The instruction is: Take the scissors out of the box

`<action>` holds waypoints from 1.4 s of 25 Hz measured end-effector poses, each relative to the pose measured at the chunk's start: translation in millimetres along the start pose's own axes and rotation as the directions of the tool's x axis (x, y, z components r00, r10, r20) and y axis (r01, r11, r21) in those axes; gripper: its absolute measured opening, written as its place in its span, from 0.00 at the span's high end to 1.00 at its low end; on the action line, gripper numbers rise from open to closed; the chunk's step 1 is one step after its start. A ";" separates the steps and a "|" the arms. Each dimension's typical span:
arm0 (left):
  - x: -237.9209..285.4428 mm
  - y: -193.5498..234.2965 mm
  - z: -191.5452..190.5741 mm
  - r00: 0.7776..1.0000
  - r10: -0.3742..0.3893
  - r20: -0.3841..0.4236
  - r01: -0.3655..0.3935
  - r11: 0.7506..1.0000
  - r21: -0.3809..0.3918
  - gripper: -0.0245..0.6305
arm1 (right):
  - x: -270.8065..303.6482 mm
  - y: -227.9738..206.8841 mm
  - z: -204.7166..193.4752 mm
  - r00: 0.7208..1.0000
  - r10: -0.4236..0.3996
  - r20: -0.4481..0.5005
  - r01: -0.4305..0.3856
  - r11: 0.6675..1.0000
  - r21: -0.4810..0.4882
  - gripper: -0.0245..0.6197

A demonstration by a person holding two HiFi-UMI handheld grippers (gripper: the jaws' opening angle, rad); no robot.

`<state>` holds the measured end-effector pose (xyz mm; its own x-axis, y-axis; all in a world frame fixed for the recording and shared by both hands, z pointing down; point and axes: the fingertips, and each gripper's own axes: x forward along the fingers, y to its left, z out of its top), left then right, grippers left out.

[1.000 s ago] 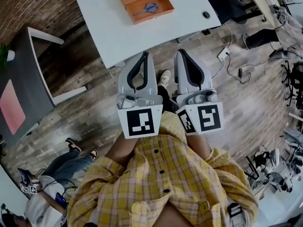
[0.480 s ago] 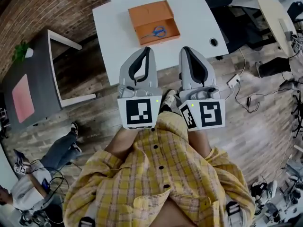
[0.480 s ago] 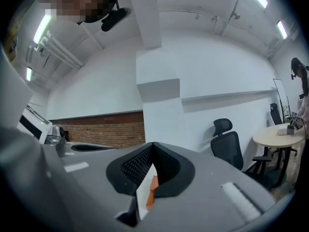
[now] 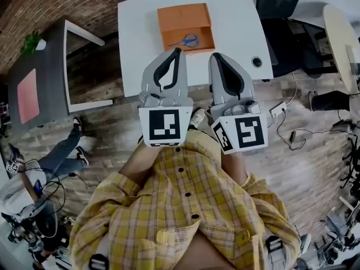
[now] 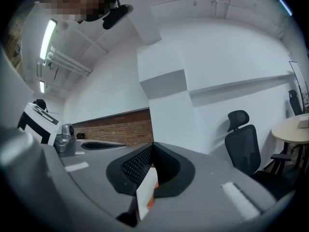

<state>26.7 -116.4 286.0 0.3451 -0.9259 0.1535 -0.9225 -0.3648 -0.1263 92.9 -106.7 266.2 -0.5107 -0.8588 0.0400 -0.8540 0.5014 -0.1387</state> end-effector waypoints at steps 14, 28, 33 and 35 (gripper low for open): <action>47.1 23.7 -20.1 0.997 -0.001 -0.080 0.003 1.000 0.026 0.97 | 50.0 -26.4 -16.1 0.997 -0.039 -0.061 0.038 0.999 -0.018 0.96; 85.7 52.0 -19.7 0.996 -0.076 -0.046 0.075 0.997 -0.021 0.97 | 99.6 -39.9 -38.9 0.981 -0.121 -0.153 0.103 0.987 -0.120 0.96; 92.0 63.5 -29.7 0.996 -0.070 -0.063 0.068 0.997 -0.036 0.97 | 120.1 -55.3 -69.1 0.964 -0.133 -0.230 0.101 0.984 -0.149 0.96; 93.5 71.1 -34.2 0.996 -0.063 -0.063 0.060 0.997 -0.043 0.97 | 131.4 -55.2 -82.8 0.955 -0.122 -0.269 0.079 0.983 -0.166 0.95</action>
<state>-12.5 -225.5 324.9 0.3907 -0.8932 0.2227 -0.9067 -0.4152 -0.0745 64.8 -238.6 361.0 -0.4104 -0.8535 0.3211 -0.8962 0.4426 0.0312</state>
